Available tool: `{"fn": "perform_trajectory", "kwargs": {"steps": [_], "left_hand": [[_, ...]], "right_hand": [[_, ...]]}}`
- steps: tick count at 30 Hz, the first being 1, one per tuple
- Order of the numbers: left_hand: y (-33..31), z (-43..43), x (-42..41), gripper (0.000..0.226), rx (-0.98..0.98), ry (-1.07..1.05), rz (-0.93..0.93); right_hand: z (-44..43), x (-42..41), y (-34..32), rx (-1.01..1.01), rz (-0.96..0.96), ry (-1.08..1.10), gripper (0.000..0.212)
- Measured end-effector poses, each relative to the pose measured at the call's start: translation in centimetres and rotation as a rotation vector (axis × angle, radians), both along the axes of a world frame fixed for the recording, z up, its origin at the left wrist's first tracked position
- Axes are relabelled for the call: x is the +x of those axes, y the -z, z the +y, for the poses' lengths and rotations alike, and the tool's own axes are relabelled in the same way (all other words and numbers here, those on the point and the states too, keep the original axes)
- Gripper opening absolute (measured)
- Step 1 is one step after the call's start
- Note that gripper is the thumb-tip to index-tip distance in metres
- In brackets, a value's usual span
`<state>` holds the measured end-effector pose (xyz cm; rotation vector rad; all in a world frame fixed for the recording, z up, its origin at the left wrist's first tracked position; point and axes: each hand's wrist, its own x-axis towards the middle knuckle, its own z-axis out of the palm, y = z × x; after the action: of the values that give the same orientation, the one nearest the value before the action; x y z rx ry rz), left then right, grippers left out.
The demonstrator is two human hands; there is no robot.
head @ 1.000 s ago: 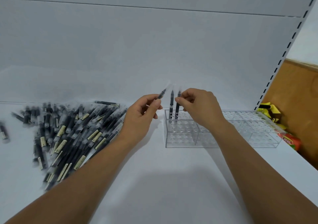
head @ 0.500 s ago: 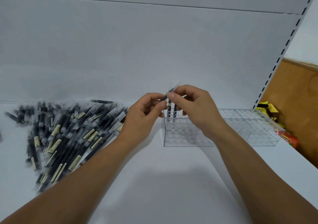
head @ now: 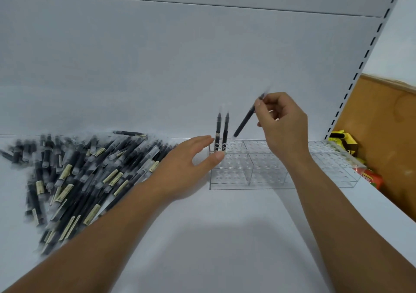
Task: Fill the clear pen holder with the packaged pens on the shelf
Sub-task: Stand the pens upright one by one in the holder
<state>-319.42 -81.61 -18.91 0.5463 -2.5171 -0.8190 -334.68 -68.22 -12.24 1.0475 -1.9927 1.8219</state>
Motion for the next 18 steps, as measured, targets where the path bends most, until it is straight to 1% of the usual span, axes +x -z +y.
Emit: {"fn": "perform_trajectory", "kwargs": {"steps": [2, 5, 10, 15, 18], "left_hand": [[0.0, 0.0, 0.1, 0.077, 0.006, 0.007, -0.009], [0.2, -0.1, -0.1, 0.078, 0.032, 0.014, 0.001], [0.2, -0.1, -0.2, 0.075, 0.018, 0.005, 0.020], [0.2, -0.2, -0.2, 0.075, 0.005, 0.014, 0.011], [0.2, -0.2, -0.3, 0.078, 0.026, 0.009, 0.021]], "right_hand": [[-0.2, -0.1, 0.2, 0.033, 0.025, 0.011, 0.005], [-0.5, -0.3, 0.7, 0.103, 0.056, 0.012, 0.007], [-1.1, -0.2, 1.2, 0.341, 0.132, -0.004, 0.011], [-1.4, -0.3, 0.7, 0.415, 0.200, 0.064, 0.012], [-1.5, -0.3, 0.7, 0.433, 0.218, 0.051, 0.012]]}}
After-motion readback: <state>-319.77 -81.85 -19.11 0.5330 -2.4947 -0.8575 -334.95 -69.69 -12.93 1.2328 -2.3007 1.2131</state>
